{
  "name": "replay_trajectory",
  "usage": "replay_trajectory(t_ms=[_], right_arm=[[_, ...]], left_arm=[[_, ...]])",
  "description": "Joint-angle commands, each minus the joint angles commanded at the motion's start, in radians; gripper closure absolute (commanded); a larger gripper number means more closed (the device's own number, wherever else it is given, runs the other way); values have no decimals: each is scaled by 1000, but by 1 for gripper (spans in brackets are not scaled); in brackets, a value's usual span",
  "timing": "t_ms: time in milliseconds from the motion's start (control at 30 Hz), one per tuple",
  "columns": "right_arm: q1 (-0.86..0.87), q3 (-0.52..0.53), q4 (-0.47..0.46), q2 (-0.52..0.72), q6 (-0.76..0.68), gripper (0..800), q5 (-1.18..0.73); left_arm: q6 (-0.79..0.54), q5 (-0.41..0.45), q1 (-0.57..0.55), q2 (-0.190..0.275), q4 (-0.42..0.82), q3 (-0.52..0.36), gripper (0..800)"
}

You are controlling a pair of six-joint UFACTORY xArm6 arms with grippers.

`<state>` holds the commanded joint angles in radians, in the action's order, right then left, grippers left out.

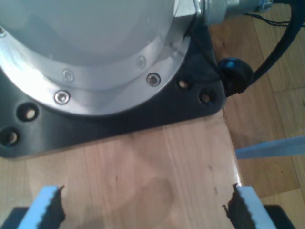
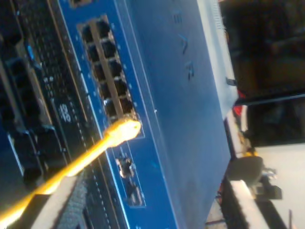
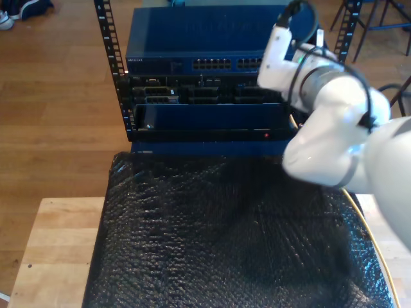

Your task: Grab the cable and plug it in

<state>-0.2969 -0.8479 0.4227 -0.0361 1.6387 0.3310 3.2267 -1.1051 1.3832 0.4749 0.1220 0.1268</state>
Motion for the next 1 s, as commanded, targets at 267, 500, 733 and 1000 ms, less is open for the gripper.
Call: replay_trajectory(t_ms=[267, 500, 733, 1000], right_arm=[[121, 21, -137, 83, 20, 29, -224], [253, 25, -293, 147, 52, 2, -433], [370, -2, -321, 175, 196, 2, -528], [500, -41, -319, 187, 365, 3, -683]], left_arm=[[0, 0, 0, 0, 0, 0, 0], [0, 0, 0, -2, 0, 0, 0], [0, 0, 0, 0, 0, 0, 0], [0, 0, 0, 0, 0, 0, 0]])
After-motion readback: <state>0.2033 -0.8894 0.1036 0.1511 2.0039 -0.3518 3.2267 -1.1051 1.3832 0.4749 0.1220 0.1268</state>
